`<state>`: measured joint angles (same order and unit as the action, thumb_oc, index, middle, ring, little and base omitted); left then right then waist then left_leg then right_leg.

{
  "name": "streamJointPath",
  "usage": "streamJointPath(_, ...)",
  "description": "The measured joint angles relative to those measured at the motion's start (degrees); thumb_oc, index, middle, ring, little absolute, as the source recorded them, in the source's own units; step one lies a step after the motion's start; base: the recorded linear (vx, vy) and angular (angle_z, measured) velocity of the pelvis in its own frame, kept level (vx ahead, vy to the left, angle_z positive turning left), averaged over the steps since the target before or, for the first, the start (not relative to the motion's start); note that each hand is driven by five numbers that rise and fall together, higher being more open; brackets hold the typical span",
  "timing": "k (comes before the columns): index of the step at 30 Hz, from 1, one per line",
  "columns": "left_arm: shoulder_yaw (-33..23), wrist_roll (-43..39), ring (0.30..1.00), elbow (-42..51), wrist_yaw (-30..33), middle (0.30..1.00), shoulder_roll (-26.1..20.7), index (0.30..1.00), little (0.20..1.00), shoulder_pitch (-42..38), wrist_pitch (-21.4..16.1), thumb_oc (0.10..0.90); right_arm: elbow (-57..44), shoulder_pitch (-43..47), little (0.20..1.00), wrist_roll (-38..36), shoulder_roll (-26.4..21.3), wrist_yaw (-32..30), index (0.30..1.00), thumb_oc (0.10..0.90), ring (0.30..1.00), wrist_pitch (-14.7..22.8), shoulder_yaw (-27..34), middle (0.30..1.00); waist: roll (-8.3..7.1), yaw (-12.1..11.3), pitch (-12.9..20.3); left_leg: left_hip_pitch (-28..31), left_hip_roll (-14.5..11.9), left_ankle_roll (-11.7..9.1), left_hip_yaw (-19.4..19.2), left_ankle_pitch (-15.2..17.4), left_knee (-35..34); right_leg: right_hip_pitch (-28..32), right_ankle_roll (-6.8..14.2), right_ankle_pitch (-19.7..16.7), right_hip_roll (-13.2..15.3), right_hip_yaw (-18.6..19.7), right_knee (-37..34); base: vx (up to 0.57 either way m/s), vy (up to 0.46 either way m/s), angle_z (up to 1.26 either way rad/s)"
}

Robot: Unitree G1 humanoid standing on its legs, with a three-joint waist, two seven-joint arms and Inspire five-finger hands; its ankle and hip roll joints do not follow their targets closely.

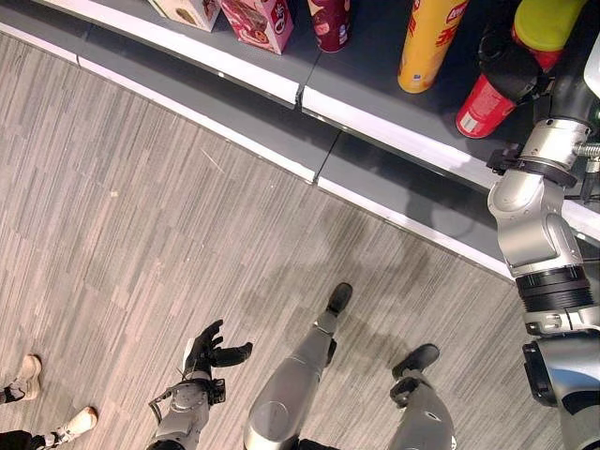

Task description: Put the goods on the table back onto the shelves and tidy them up.

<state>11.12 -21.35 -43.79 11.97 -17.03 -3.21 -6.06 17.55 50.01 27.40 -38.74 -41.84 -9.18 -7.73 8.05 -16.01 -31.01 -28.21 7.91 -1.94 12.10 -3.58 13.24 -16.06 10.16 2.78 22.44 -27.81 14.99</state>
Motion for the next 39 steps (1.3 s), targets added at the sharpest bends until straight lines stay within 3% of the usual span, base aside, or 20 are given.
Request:
streamJointPath(1, 0.0, 0.0, 0.900, 0.0, 0.0, 0.900, 0.0, 0.900, 0.900, 0.0, 0.0, 0.800, 0.0, 0.0, 0.900, 0.0, 0.0, 0.0, 0.900, 0.800, 0.900, 0.0, 0.0, 0.900, 0.01, 0.0, 0.0, 0.0, 0.0, 0.0, -0.1, 0.0, 0.0, 0.0, 0.0, 0.0, 0.0, 0.1, 0.0, -0.01, 0.002, -0.03)
streamJointPath(15, 0.0, 0.0, 0.900, 1.7, 0.1, 0.900, 0.0, 0.900, 0.900, 0.0, 0.1, 0.800, -0.4, -0.1, 0.900, -0.8, 0.0, -0.8, 0.900, 0.800, 0.900, 0.1, 0.1, 0.900, 0.06, 0.4, 0.0, 1.6, -0.1, 0.0, -0.6, 0.0, 0.1, 1.5, 0.0, -0.1, -0.1, 0.3, -0.5, 0.00, -0.004, 0.00)
streamJointPath(17, -0.2, 0.1, 0.900, 2.2, 0.1, 0.900, 0.0, 0.900, 0.900, -0.1, 0.3, 0.800, -4.8, -0.5, 0.900, -0.7, -0.5, -0.7, 0.900, 0.800, 0.900, 0.2, 0.8, 0.900, 0.11, 1.5, 0.1, 4.8, -0.6, 0.0, -1.0, 0.0, -1.7, 4.7, 0.2, -0.9, -0.7, 0.0, -3.1, -0.03, -0.024, -0.13)
streamJointPath(19, -0.9, 0.1, 0.900, 3.5, 0.1, 0.900, -0.1, 0.900, 0.900, -0.8, 0.5, 0.800, -17.6, -5.8, 0.900, 0.0, -2.8, -0.4, 0.900, 0.800, 0.900, 0.5, 4.5, 0.900, 0.05, 1.3, 0.1, 8.1, -2.1, 0.4, -2.0, -0.4, -3.7, 9.4, 0.1, -4.6, -3.5, -0.2, -9.8, 0.03, -0.035, -0.30)
streamJointPath(20, -1.3, 0.1, 0.900, 4.9, 0.2, 0.900, 0.0, 0.900, 0.900, -0.6, 0.9, 0.800, -24.1, -9.5, 0.900, 0.6, -2.8, 0.5, 0.900, 0.800, 0.900, 2.1, 5.7, 0.900, -0.22, 2.5, 0.3, 10.2, -2.5, 0.5, -2.2, -0.5, -5.1, 11.7, 0.0, -5.8, -4.4, -0.2, -12.5, 0.10, -0.062, -0.38)
streamJointPath(22, -5.6, 0.1, 0.900, 9.8, 1.2, 0.900, -0.4, 0.900, 0.900, 1.7, 2.0, 0.800, -39.0, -24.2, 0.900, -6.5, 3.5, 8.2, 0.900, 0.800, 0.900, 9.0, 3.6, 0.900, -4.86, 6.3, 3.4, 12.5, -4.5, 0.4, -4.1, -0.6, -7.4, 12.8, -0.6, -7.0, -6.5, 1.5, -16.0, 0.11, -0.095, -0.57)
streamJointPath(23, -7.3, 0.1, 0.900, 13.9, 1.2, 0.900, -0.9, 0.900, 0.900, 4.0, 3.2, 0.800, -44.2, -34.4, 0.900, -18.8, 7.2, 16.7, 0.900, 0.800, 0.900, 13.4, 1.7, 0.900, -7.35, 7.9, 4.5, 14.6, -5.6, 0.2, -5.7, -0.6, -8.8, 13.7, -0.6, -7.1, -7.3, 2.0, -16.5, 0.08, -0.102, -0.88)
streamJointPath(24, -8.3, 0.1, 0.900, 19.3, 0.1, 0.900, -1.7, 0.900, 0.900, 7.8, 2.7, 0.800, -45.9, -50.9, 0.900, -31.9, 11.2, 27.7, 0.900, 0.800, 0.900, 16.5, -3.9, 0.900, -11.09, 9.6, 7.5, 17.3, -6.7, 0.2, -7.7, -0.6, -10.2, 15.3, -0.6, -7.0, -8.2, 3.4, -17.9, 0.07, -0.114, -0.97)
streamJointPath(25, -9.0, 0.1, 0.900, 19.2, -1.6, 0.900, -1.1, 0.900, 0.900, 8.1, 2.0, 0.800, -42.1, -60.3, 0.900, -40.6, 12.8, 35.5, 0.900, 0.800, 0.900, 16.3, -6.1, 0.900, -12.81, 11.4, 10.3, 17.9, -7.6, -0.1, -8.8, -0.4, -10.7, 15.3, -0.8, -7.1, -8.9, 4.8, -18.9, 0.10, -0.148, -0.87)
streamJointPath(26, -9.0, 0.1, 0.900, 18.5, -3.4, 0.900, -0.8, 0.900, 0.900, 6.9, 1.9, 0.800, -35.6, -64.6, 0.900, -49.4, 12.0, 42.5, 0.900, 0.800, 0.900, 16.0, -6.4, 0.900, -12.71, 13.9, 11.3, 18.6, -8.9, -1.1, -9.1, 0.2, -11.4, 15.2, -1.0, -7.3, -10.0, 5.0, -19.1, 0.09, -0.141, -0.55)
streamJointPath(27, -9.7, 0.1, 0.900, 18.5, -5.4, 0.900, -0.6, 0.900, 0.900, 7.1, 2.2, 0.800, -28.7, -71.3, 0.900, -57.9, 5.0, 51.8, 0.900, 0.800, 0.900, 13.7, -8.2, 0.900, -12.90, 15.7, 13.0, 19.8, -9.9, -2.3, -9.6, -0.7, -14.0, 15.0, -1.0, -7.3, -10.9, 5.1, -19.2, 0.08, -0.121, -0.45)
streamJointPath(28, -10.2, 0.1, 0.900, 19.0, -6.4, 0.900, -0.5, 0.900, 0.900, 8.3, 2.1, 0.800, -24.6, -75.4, 0.900, -59.2, -3.3, 58.1, 0.900, 0.800, 0.900, 10.3, -11.8, 0.900, -13.05, 15.4, 14.3, 21.5, -10.7, -2.7, -10.6, -1.2, -15.5, 15.4, -1.0, -7.3, -11.5, 6.3, -19.7, 0.05, -0.106, -0.60)
streamJointPath(29, -10.0, 0.0, 0.900, 19.2, -6.7, 0.900, -0.4, 0.900, 0.900, 9.5, 1.8, 0.800, -15.9, -78.2, 0.900, -61.3, -10.0, 65.0, 0.900, 0.800, 0.900, 9.6, -14.6, 0.900, -12.78, 15.8, 16.1, 22.9, -11.7, -2.9, -12.0, -1.3, -16.4, 15.5, -1.4, -7.6, -12.3, 7.1, -20.2, 0.06, -0.145, -0.64)
streamJointPath(30, -10.1, -0.1, 0.900, 19.0, -6.6, 0.900, -0.6, 0.900, 0.900, 11.0, 1.4, 0.800, -13.9, -76.5, 0.900, -61.0, -10.8, 66.2, 0.900, 0.800, 0.900, 8.7, -12.4, 0.900, -12.12, 17.5, 17.0, 23.5, -12.4, -3.2, -12.4, -1.5, -16.6, 15.9, -1.6, -7.7, -13.0, 7.6, -20.2, 0.03, -0.095, -0.47)
streamJointPath(31, -8.7, -0.6, 0.900, 19.2, -6.9, 0.900, -0.6, 0.900, 0.900, 10.6, 1.4, 0.800, -9.0, -75.4, 0.900, -60.0, -9.4, 67.5, 0.900, 0.800, 0.900, 8.6, -11.2, 0.900, -11.49, 18.4, 17.5, 24.5, -13.1, -3.4, -12.8, -1.6, -16.7, 16.6, -1.7, -7.6, -13.6, 7.9, -20.3, 0.03, -0.083, -0.18)
streamJointPath(33, -6.2, -1.1, 0.900, 19.5, -8.1, 0.900, -0.6, 0.900, 0.900, 12.0, 0.5, 0.800, 0.8, -71.3, 0.900, -59.2, -5.7, 67.9, 0.900, 0.800, 0.900, 6.2, -8.6, 0.900, -10.24, 17.1, 19.8, 25.7, -14.0, -3.9, -13.5, -1.9, -17.9, 16.8, -2.2, -7.4, -14.6, 8.8, -20.3, 0.05, -0.083, -0.19)
streamJointPath(34, -5.3, -1.1, 0.900, 19.6, -8.2, 0.900, -0.1, 0.900, 0.900, 11.9, 0.4, 0.800, 3.3, -70.3, 0.900, -58.5, -5.0, 67.5, 0.900, 0.800, 0.900, 5.5, -7.7, 0.900, -8.81, 17.4, 20.5, 25.5, -14.2, -4.2, -13.5, -2.1, -18.1, 16.3, -2.3, -7.3, -14.7, 9.0, -20.3, 0.08, -0.098, -0.22)
streamJointPath(35, -6.1, -1.2, 0.900, 19.8, -7.8, 0.900, 0.7, 0.900, 0.900, 13.2, 0.3, 0.800, 18.3, -67.3, 0.900, -57.4, 7.1, 66.1, 0.900, 0.800, 0.900, 7.8, 1.6, 0.900, -8.90, 17.4, 21.3, 26.8, -14.8, -4.4, -14.7, -2.2, -18.4, 17.1, -2.8, -7.0, -15.3, 10.0, -20.3, 0.07, -0.069, -0.44)
streamJointPath(37, -7.7, -1.1, 0.900, 20.0, -7.6, 0.900, 0.5, 0.900, 0.900, 14.4, 0.5, 0.800, 27.5, -66.4, 0.900, -51.8, 11.1, 63.4, 0.900, 0.800, 0.900, 7.0, 3.2, 0.900, -7.37, 18.4, 22.7, 27.2, -15.1, -4.4, -15.7, -1.8, -18.4, 16.7, -3.2, -7.1, -15.5, 11.1, -20.3, 0.08, -0.093, -0.31)
streamJointPath(39, -11.5, -1.1, 0.900, 20.0, -6.7, 0.900, 0.4, 0.900, 0.900, 14.0, 0.4, 0.800, 38.7, -66.0, 0.900, -46.4, 17.1, 59.6, 0.900, 0.800, 0.900, 6.5, 5.9, 0.900, -7.33, 18.3, 22.8, 27.8, -15.6, -4.5, -16.1, -1.8, -18.4, 17.1, -3.3, -7.0, -16.1, 11.6, -20.5, 0.05, -0.049, -0.10)
